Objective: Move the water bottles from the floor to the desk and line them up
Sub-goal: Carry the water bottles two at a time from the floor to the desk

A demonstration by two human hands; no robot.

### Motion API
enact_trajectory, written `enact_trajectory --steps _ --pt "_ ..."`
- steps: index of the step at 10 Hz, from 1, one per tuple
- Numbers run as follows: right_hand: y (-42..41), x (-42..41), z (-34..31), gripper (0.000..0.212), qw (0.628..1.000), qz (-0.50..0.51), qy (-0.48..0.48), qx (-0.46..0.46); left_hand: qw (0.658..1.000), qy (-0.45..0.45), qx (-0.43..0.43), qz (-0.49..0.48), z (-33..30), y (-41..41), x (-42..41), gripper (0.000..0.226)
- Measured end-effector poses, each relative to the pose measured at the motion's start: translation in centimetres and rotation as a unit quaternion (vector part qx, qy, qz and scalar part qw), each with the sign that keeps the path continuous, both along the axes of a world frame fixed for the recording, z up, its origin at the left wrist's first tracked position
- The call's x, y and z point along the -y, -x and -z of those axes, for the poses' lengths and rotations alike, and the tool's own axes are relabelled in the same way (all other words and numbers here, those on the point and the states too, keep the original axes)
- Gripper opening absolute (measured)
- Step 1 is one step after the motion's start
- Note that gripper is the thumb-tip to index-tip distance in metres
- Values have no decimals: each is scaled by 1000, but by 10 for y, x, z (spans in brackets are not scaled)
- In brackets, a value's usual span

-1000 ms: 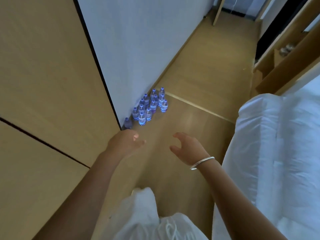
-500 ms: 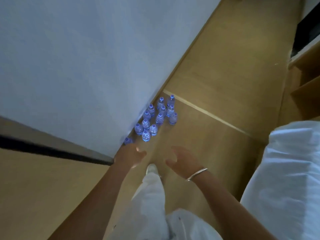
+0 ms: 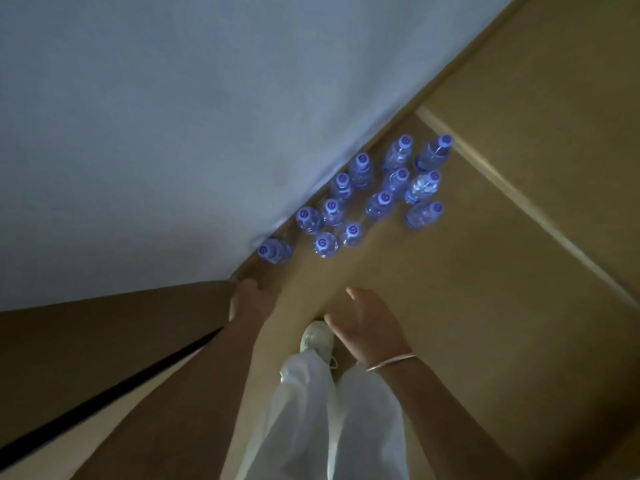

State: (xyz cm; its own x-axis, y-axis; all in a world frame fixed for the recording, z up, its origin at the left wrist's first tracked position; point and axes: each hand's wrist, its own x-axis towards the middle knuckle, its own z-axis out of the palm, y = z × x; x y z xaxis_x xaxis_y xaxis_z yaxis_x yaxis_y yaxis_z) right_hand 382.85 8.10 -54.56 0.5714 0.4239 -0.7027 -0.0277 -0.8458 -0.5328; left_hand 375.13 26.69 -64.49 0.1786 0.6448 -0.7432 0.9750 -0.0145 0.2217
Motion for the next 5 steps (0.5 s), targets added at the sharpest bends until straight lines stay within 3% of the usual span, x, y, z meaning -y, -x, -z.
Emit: enact_trajectory --steps 2,3,4,5 --pt "-24 -19 162 75 1000 2 3 -2 997 -5 35 -62 112 -37 -17 52" --pt "-40 -40 232 81 997 71 -43 -12 994 -28 38 -100 159 -40 -33 63" --pt "-48 -63 280 81 991 103 -88 14 985 -40 106 -129 197 -39 -51 28" --pt "-48 -77 315 83 990 93 -86 62 980 -42 151 -125 210 -35 -56 40"
